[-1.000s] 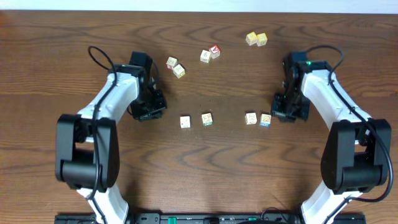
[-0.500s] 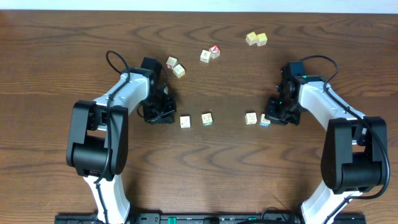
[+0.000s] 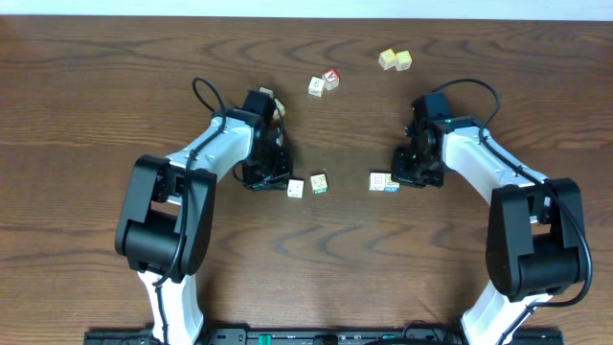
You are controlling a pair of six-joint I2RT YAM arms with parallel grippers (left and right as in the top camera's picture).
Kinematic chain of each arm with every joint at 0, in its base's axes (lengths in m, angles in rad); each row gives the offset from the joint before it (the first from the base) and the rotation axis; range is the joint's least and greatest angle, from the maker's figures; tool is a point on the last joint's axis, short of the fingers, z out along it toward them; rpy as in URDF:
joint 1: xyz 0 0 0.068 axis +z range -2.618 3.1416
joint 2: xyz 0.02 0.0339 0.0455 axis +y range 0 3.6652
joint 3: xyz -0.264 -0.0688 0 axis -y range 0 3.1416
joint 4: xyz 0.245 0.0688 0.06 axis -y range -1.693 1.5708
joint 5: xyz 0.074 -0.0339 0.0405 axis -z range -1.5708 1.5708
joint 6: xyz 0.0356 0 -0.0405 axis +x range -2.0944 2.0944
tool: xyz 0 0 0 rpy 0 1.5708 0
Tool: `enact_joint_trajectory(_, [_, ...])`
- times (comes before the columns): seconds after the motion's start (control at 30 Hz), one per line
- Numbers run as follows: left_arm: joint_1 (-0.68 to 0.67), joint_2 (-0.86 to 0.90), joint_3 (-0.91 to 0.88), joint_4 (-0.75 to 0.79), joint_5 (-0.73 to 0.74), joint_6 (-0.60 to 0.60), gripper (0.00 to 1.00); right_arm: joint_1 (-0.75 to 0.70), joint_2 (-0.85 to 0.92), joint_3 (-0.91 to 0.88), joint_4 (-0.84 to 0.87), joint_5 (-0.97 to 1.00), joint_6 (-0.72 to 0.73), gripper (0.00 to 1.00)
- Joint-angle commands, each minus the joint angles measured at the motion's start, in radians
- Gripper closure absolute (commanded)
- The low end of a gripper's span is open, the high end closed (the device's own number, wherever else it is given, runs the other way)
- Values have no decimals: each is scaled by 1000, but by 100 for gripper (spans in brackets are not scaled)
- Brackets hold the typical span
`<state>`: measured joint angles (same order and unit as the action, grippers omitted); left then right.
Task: Lift 4 blocks
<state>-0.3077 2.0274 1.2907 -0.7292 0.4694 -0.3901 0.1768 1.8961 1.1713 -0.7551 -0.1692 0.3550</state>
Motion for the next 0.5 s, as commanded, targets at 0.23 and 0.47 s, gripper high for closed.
enact_joint_trajectory(0.23, [-53,32,-12,84,-6,-111,93,87,-5,-3,40,-16,-27,96])
enact_joint_trajectory(0.47, [-92,32,-12,152,-6,-173,93,121,-5,-3,47,-17,-27,96])
